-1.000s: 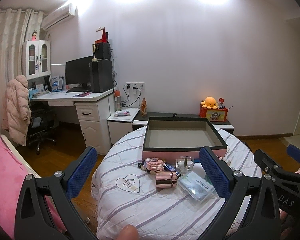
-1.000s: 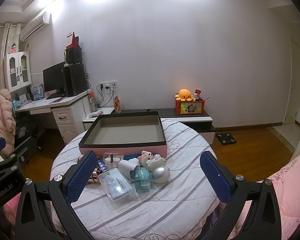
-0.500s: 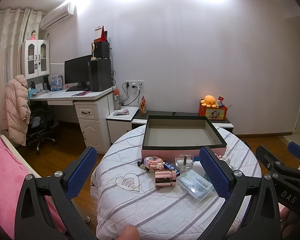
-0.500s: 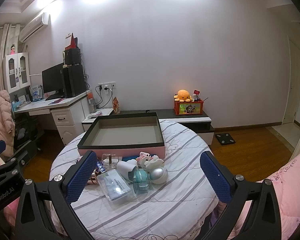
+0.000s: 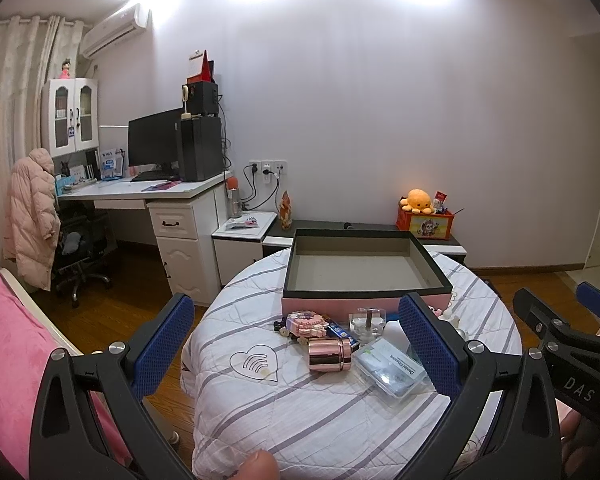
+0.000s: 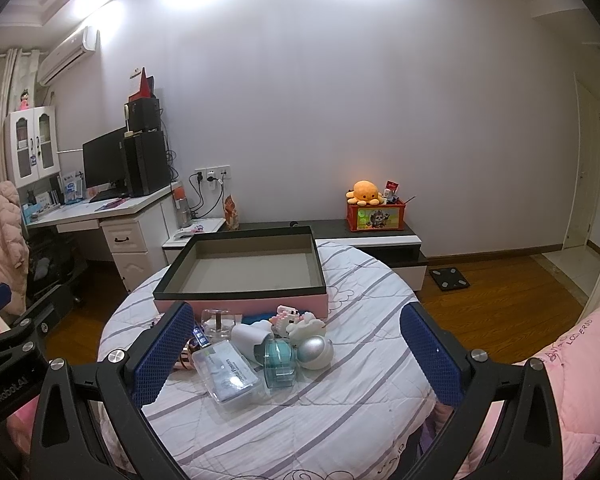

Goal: Organize rigid objects

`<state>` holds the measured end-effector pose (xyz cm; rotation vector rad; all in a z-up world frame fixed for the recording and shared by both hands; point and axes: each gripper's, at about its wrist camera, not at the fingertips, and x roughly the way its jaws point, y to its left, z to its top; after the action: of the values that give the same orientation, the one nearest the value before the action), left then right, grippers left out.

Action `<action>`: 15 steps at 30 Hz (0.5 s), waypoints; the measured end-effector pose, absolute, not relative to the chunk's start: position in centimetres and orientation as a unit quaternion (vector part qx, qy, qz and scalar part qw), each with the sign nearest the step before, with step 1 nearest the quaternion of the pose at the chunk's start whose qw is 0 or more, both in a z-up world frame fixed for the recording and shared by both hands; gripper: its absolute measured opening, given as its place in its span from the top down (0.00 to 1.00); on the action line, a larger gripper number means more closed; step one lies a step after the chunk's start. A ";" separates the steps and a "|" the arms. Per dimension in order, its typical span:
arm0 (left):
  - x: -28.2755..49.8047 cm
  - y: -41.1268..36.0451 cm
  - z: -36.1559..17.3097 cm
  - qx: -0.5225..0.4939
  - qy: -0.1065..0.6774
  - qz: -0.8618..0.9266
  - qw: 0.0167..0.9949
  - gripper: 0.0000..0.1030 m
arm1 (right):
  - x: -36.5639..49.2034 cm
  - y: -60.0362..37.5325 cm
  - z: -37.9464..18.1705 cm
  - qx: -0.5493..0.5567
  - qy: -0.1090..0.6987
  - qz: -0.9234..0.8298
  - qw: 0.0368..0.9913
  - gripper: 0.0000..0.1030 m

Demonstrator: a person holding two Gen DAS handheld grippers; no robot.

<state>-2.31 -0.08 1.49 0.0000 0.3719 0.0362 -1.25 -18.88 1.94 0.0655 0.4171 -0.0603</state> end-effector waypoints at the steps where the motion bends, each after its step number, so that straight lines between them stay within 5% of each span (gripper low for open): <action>1: -2.3 -0.1 1.5 0.000 0.185 0.018 0.983 0.00 | -1.2 -18.9 1.9 0.032 0.207 -0.030 0.977 0.00; 15: -2.1 -0.2 1.0 0.000 0.194 0.019 0.981 0.00 | -1.3 -18.9 1.8 0.030 0.208 -0.029 0.977 0.00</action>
<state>-2.07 -0.16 1.02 0.0007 0.3903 0.0386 -1.29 -18.89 1.80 0.0613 0.4194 -0.0593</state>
